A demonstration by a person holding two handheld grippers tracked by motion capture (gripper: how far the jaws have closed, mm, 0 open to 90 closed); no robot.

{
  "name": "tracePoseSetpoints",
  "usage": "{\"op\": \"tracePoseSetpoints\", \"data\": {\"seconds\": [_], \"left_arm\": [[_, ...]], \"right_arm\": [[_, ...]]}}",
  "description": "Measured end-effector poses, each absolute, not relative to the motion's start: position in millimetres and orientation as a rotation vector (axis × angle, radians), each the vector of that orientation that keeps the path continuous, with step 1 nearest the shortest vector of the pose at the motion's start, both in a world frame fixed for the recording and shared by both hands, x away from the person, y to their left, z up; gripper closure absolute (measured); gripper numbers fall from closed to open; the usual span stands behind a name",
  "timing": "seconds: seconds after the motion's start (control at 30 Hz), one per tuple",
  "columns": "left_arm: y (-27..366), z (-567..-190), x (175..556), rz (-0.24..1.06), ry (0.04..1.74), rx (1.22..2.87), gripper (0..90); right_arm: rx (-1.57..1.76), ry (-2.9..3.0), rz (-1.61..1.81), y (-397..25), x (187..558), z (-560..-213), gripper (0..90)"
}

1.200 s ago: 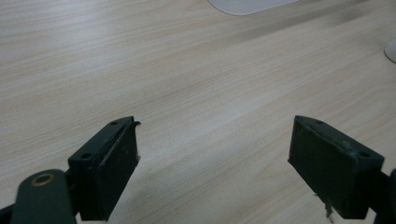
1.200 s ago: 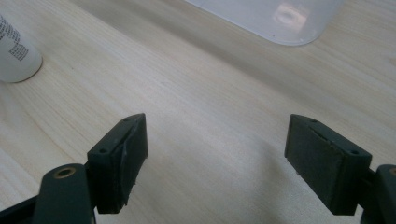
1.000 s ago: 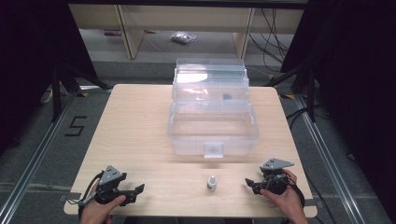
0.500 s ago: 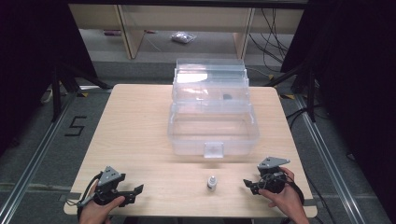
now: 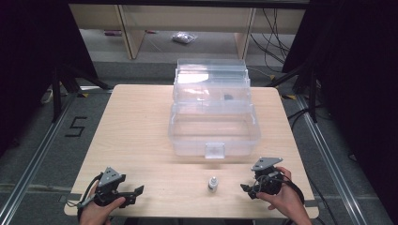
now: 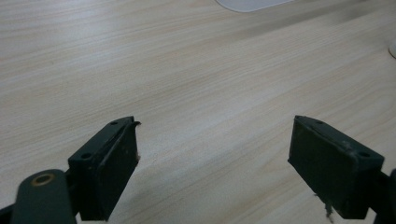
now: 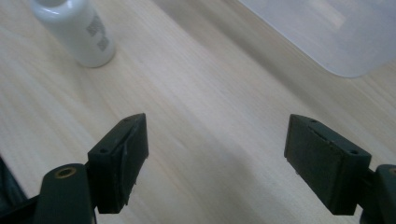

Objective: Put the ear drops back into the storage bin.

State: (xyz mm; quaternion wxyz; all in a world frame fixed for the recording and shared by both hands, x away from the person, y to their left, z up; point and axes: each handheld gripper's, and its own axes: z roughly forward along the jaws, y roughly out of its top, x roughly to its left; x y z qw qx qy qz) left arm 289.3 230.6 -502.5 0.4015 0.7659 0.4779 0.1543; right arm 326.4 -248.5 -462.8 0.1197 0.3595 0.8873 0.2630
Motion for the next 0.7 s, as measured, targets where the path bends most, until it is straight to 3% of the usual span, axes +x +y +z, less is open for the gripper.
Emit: {"op": "tracePoseSetpoints", "data": {"seconds": [0.7], "left_arm": [[229,-504,291,0.399,1.205,1.939,15.1]], "right_arm": [[0.704,2.748,0.714,-189,323,-445,24.6]]}}
